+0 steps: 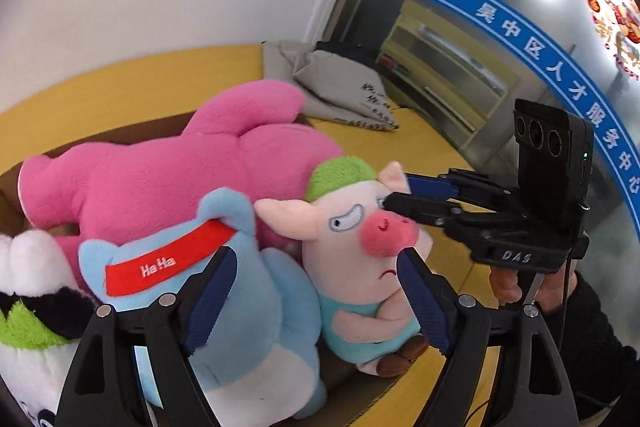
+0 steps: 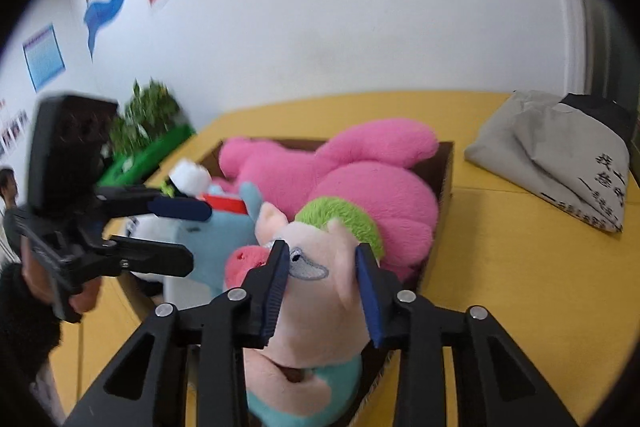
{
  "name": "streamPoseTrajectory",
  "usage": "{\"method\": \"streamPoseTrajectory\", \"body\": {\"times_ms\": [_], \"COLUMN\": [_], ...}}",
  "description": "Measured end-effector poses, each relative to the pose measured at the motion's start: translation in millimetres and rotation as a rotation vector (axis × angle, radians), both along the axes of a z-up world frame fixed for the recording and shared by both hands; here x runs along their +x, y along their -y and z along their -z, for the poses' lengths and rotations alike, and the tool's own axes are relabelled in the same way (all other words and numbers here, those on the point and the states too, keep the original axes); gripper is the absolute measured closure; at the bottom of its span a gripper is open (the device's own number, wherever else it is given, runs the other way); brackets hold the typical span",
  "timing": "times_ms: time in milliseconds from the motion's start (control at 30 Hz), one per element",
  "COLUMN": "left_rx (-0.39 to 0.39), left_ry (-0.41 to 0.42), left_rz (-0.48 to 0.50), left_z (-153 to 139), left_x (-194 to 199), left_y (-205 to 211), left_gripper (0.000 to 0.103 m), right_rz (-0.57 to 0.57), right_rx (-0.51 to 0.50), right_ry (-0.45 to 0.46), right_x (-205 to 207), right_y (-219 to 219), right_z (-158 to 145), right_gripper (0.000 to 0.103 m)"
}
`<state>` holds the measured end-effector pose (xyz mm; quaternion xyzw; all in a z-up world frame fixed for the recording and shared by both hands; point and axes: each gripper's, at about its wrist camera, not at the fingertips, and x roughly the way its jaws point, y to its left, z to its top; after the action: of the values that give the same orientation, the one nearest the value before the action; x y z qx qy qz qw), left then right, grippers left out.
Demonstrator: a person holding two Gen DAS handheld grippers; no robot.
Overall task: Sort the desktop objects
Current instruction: 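Lower the pig into the box beside the whale and open both grippers, then withdraw both grippers from the box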
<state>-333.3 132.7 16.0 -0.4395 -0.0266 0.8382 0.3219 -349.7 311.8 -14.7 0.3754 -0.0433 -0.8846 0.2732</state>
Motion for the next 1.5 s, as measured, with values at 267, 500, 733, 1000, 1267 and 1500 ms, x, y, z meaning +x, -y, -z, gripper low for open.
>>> {"method": "streamPoseTrajectory", "body": {"times_ms": [267,500,733,1000,1267,1500], "left_rx": [-0.06,-0.171,-0.083,-0.008,-0.004,0.001], "left_ry": [0.003,-0.056,-0.098,-0.192,-0.197,-0.207], "left_rz": [0.013,-0.017,-0.049,-0.201,-0.315,-0.314], "left_z": [18,26,-20,-63,-62,-56], "left_x": [-9,-1,51,156,239,274], "left_y": [-20,-43,-2,101,149,146], "left_gripper": [0.017,0.013,0.009,0.0,0.0,0.0], "right_rz": [0.001,0.097,0.17,0.179,0.226,0.279], "right_rx": [0.152,0.104,0.09,0.17,0.218,0.231], "right_ry": [0.131,0.107,-0.04,-0.14,-0.198,-0.219], "right_x": [-26,-9,79,177,248,280], "right_y": [20,4,6,62,97,101], "right_z": [29,17,-43,-57,-64,-72], "right_gripper": [0.071,0.054,0.023,0.022,0.022,0.022]}}
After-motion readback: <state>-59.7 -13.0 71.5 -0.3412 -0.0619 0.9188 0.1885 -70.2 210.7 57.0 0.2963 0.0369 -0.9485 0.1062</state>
